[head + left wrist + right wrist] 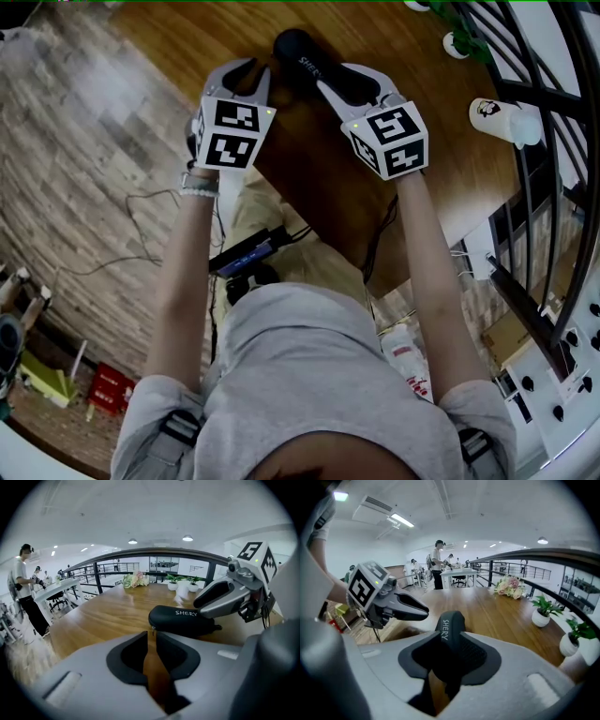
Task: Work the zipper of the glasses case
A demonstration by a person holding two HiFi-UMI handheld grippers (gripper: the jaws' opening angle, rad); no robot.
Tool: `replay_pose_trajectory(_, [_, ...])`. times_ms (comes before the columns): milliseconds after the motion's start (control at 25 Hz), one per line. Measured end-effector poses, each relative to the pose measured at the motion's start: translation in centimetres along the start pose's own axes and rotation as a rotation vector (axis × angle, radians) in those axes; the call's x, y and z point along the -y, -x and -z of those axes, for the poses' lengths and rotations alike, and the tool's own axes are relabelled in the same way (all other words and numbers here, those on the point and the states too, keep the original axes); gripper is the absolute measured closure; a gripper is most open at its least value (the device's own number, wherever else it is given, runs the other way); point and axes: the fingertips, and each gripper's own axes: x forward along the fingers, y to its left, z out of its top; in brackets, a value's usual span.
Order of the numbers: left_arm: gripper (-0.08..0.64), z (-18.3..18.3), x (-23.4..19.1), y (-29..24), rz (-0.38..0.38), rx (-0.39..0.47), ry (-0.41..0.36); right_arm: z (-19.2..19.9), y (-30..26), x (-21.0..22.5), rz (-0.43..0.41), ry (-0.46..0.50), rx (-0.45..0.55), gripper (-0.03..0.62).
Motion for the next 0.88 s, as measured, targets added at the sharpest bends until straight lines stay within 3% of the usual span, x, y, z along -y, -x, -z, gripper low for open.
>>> replay_pose_trajectory(80, [0.514, -0.7, 0.0, 1.6, -0.017, 0.041, 0.002, -0.5, 0.8, 0.3, 0.065, 0.038, 0.018, 0.555])
replay_pose_trajectory(160, [0.546, -1.4, 0.0, 3.3, -0.035, 0.084, -0.004, -1.1, 1.7, 0.3, 0.113, 0.06, 0.047, 0.591])
replay_pose_trajectory(360, [0.546, -3.1, 0.5, 8.1, -0.065, 0.18, -0.009, -2.4, 5.1, -0.7, 0.174, 0.064, 0.127, 0.591])
replay_pose_trajectory(880, [0.546, -6.0, 4.8, 18.0, -0.066, 0.33, -0.07, -5.8, 14.6, -4.6, 0.215, 0.056, 0.33, 0.591])
